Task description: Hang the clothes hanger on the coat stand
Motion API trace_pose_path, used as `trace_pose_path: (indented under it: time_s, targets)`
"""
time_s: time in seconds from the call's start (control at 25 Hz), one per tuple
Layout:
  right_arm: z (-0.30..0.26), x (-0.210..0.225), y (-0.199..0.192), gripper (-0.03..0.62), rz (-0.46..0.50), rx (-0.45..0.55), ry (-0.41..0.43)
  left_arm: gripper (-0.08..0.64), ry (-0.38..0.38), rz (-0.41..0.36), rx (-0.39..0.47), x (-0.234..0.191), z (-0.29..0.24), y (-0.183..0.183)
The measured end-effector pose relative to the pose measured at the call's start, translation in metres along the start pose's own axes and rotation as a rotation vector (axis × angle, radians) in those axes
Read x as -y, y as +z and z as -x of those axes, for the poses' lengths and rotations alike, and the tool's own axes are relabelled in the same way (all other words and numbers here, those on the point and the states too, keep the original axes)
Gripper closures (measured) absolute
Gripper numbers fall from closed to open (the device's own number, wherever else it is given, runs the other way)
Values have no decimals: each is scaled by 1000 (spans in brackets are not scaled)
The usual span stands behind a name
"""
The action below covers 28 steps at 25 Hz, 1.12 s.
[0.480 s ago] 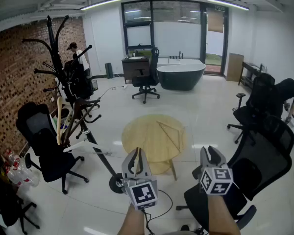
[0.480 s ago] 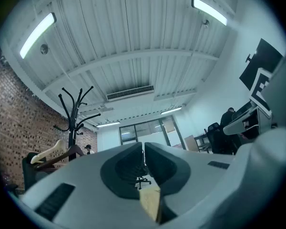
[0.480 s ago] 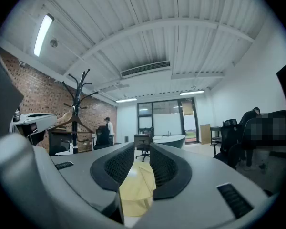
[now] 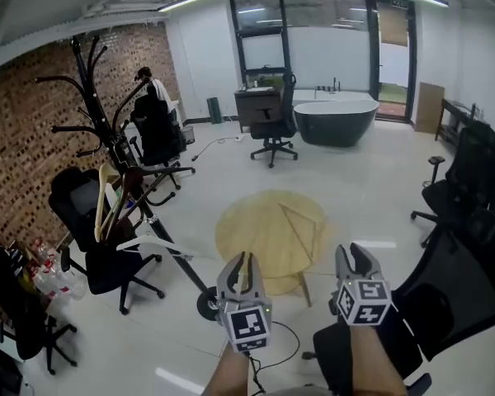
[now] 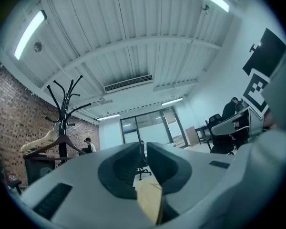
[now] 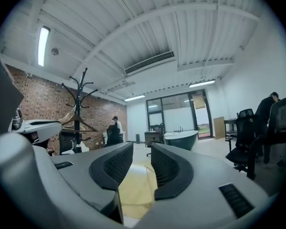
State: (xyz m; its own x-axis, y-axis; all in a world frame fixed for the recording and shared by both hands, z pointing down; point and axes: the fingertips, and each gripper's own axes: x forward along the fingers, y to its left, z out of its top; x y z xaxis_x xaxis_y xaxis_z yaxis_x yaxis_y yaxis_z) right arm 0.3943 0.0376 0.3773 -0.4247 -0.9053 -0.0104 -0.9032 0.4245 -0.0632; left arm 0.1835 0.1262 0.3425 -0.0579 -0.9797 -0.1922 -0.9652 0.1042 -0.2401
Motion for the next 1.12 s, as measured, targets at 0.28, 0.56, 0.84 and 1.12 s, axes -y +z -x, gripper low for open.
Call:
trace_pose_path:
  time_s: [0.28,0.56,0.84,1.12]
  targets:
    - [-75,106,-15,477,-24,-39,32,509,20,-1,-44,81,-95,-13]
    - [-190,150,-30,459,-17,-66,-3,509,-38,6,-56,98,-222,-56]
    - [-382,78,-35,459,17,-55,-114,509,-152,38,-19,-23,-388,-133]
    - [-444,48,-38,459,47,-84,-172,509,-197,72,12,-73,-446,-148]
